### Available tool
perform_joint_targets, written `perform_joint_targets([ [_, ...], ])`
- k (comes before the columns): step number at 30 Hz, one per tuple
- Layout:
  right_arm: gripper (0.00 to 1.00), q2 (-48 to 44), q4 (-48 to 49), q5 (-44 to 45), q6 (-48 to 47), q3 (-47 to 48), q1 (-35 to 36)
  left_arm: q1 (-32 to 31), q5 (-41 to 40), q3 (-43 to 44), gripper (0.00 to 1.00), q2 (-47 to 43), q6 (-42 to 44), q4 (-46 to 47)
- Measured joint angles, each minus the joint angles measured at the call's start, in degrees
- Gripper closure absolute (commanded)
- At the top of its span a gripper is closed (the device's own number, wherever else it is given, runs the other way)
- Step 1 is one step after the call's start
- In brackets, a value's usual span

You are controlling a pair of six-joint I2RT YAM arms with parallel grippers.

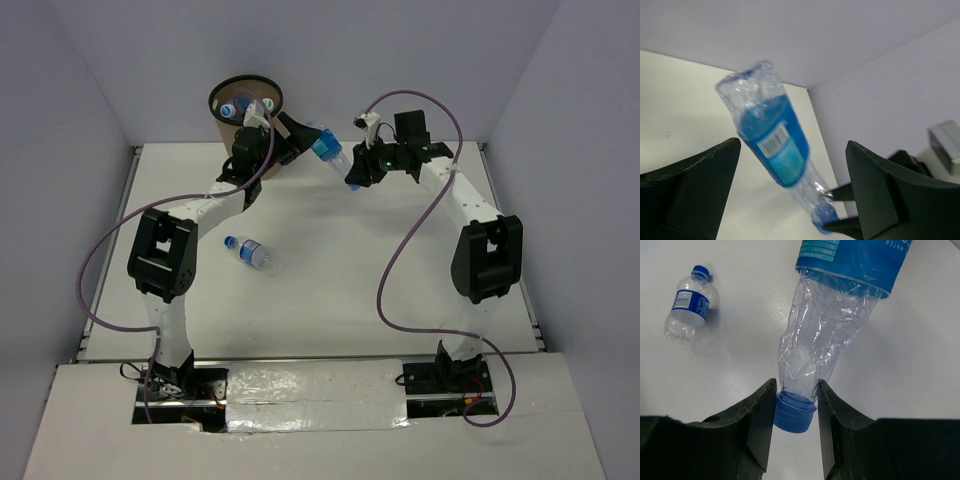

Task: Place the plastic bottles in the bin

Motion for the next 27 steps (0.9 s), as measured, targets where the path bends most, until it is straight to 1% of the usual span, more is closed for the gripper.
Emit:
perform_joint_targets([
  [3,0.95,-1.8,0.5,-1.6,0.4,-2.1,0.0,-0.1,0.0,1.7,0.0,2.3,-0.1,-2.1],
  [8,0.95,-3.9,0.7,-3.5,0.7,-3.7,0.1,-0.5,-0.2,3.1,0.01,2.9,0.1,-4.3],
  [10,0.94,-4.3,0.8,-4.5,0.6,-3.9,0.1,-0.8,-0.2,3.9,0.1,3.0,0.2,-4.6],
  [11,0.94,-4.4,0.8,-4.8,0.6,-3.9,0.2,-1.0,0.0,4.4,0.26,3.0,0.1,-4.6],
  [13,0.94,-5.0,1.0,-5.4,0.6,-4.5,0.2,-1.1,0.8,5.6,0.49,3.5,0.1,-4.4],
  [14,0.94,-5.6,0.9,-5.6,0.5,-5.1,0.3,-1.1,1.5,6.2,0.68,3.7,0.0,-4.4],
  [15,0.93,-6.3,1.0,-5.7,0.5,-5.8,0.3,-1.1,2.6,6.7,0.76,4.0,-0.3,-4.3],
  [16,0.9,-6.9,1.0,-5.5,0.3,-6.2,0.3,-1.1,4.0,7.3,0.84,4.4,-0.5,-4.2],
  [17,0.83,-7.6,1.0,-5.3,0.2,-6.5,0.3,-1.1,5.2,7.9,0.95,4.8,-0.9,-4.0],
  [18,0.7,-8.0,0.9,-5.1,0.1,-6.6,0.3,-1.1,6.2,8.4,1.0,5.0,-1.3,-3.9],
  [19,0.34,-8.4,0.8,-5.0,0.1,-6.6,0.3,-1.0,6.7,8.7,1.0,5.1,-1.3,-3.7],
  [20,0.01,-8.9,0.6,-5.0,0.3,-6.8,0.3,-1.0,7.4,9.0,1.0,5.1,-1.2,-3.6],
  [24,0.0,-11.0,1.1,-5.7,-0.3,-7.8,0.0,-0.8,8.5,10.2,1.0,4.9,3.5,-5.5],
  [27,0.0,-12.7,1.3,-6.8,-0.4,-7.8,-1.2,0.1,7.6,10.2,1.0,2.8,8.3,-9.1],
])
